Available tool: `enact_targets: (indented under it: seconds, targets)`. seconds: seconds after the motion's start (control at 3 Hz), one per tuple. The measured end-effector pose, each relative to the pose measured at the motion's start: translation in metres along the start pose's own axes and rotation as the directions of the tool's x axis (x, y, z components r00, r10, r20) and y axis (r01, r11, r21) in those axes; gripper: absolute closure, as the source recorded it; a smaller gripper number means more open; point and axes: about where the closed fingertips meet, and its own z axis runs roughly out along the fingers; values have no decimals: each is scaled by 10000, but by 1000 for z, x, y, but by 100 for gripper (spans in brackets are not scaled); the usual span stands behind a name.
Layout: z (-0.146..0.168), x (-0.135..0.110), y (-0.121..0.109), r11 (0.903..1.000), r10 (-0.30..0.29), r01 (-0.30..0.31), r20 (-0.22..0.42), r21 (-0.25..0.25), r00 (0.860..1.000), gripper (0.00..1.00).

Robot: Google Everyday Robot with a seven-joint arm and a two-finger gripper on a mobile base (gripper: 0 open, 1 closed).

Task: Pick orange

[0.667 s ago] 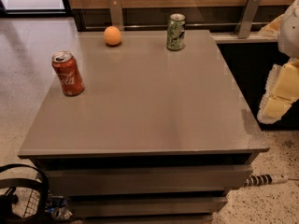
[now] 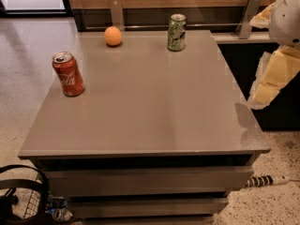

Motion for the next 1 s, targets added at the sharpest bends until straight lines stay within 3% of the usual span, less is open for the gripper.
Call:
enact_targets:
  seconds: [0.33, 0.67, 1.0]
  targets:
    - [13, -35, -29, 9991, 74, -115, 1031, 397, 9946, 0]
    - [28, -78, -54, 9899, 723, -982, 2314, 1024, 9702, 0]
    - [53, -112, -75, 9605, 1838, -2488, 3870, 1247, 9036, 0]
